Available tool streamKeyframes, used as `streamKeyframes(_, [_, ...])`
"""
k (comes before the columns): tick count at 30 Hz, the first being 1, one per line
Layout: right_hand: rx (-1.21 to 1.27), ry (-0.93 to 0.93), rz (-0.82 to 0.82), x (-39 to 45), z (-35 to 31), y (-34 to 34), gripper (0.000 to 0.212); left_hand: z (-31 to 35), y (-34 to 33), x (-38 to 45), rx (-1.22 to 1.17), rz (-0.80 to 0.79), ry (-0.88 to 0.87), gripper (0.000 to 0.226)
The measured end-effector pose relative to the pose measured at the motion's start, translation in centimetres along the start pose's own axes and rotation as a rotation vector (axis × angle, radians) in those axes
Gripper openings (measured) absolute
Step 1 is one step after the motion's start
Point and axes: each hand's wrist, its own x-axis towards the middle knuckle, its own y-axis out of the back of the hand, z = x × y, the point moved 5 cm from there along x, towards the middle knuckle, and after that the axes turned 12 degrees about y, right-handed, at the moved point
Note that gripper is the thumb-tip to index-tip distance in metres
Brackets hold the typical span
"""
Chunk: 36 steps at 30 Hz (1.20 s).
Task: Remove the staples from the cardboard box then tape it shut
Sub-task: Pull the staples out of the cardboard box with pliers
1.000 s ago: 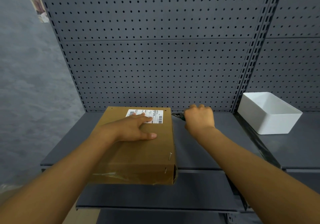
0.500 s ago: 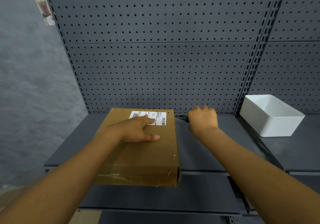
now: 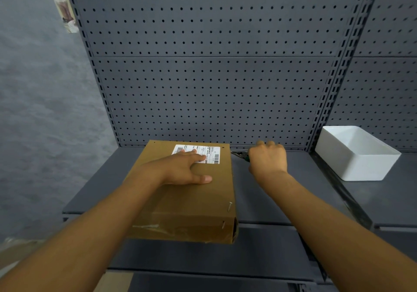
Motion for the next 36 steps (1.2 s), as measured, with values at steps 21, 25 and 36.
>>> streamKeyframes(21, [-0.014, -0.008, 0.011, -0.47, 0.45, -0.72, 0.008, 0.13, 0.08, -0.36, -0.007, -0.010, 0.004, 0.084])
streamKeyframes(25, [0.001, -0.017, 0.020, -0.51, 0.58, -0.79, 0.010, 0.27, 0.20, -0.52, -0.003, -0.002, 0.004, 0.083])
streamKeyframes(36, [0.015, -0.017, 0.012, -0.56, 0.86, -1.06, 0.009, 0.53, 0.21, -0.91, -0.015, -0.004, 0.000, 0.082])
